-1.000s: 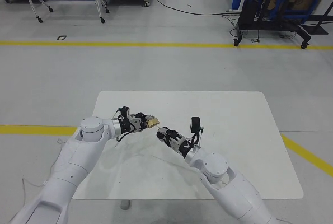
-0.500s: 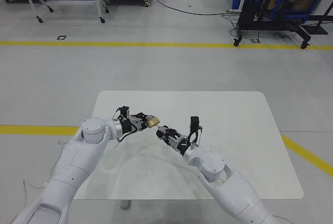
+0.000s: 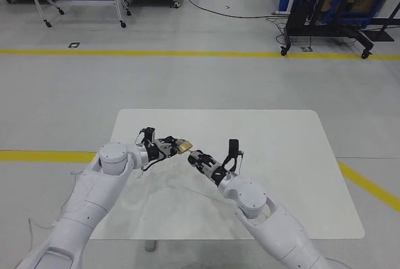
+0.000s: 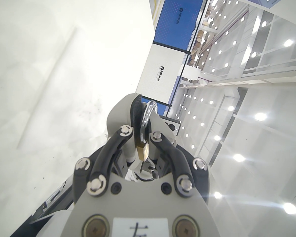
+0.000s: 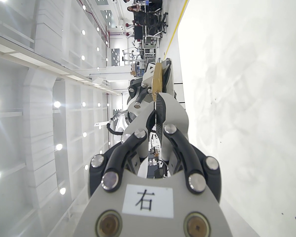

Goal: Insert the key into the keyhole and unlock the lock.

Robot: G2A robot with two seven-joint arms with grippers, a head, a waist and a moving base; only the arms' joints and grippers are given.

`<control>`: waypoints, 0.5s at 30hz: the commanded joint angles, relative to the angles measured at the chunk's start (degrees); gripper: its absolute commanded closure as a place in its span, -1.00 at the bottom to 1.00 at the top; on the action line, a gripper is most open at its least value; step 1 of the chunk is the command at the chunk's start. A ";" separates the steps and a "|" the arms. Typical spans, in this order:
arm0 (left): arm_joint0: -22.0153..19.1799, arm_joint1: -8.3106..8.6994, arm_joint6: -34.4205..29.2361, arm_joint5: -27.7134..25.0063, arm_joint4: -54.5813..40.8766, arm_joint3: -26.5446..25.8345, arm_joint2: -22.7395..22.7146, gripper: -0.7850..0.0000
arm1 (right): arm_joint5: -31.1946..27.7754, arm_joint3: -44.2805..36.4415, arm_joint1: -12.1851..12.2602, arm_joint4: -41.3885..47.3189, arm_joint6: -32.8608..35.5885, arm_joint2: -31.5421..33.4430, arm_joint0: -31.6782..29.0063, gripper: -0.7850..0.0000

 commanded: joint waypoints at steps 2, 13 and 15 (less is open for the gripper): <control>-0.01 -0.06 0.39 0.04 0.69 0.05 0.11 1.00 | -0.22 0.82 -0.37 -1.19 -0.99 -0.91 0.47 1.00; 0.45 -0.12 0.62 -0.52 3.03 -0.60 0.38 1.00 | -2.02 3.41 -1.54 -2.22 -3.32 -1.75 1.96 1.00; 0.52 -0.14 0.52 -0.48 2.94 -0.63 0.24 1.00 | -2.59 3.46 -1.63 -2.26 -3.07 -1.62 1.94 0.49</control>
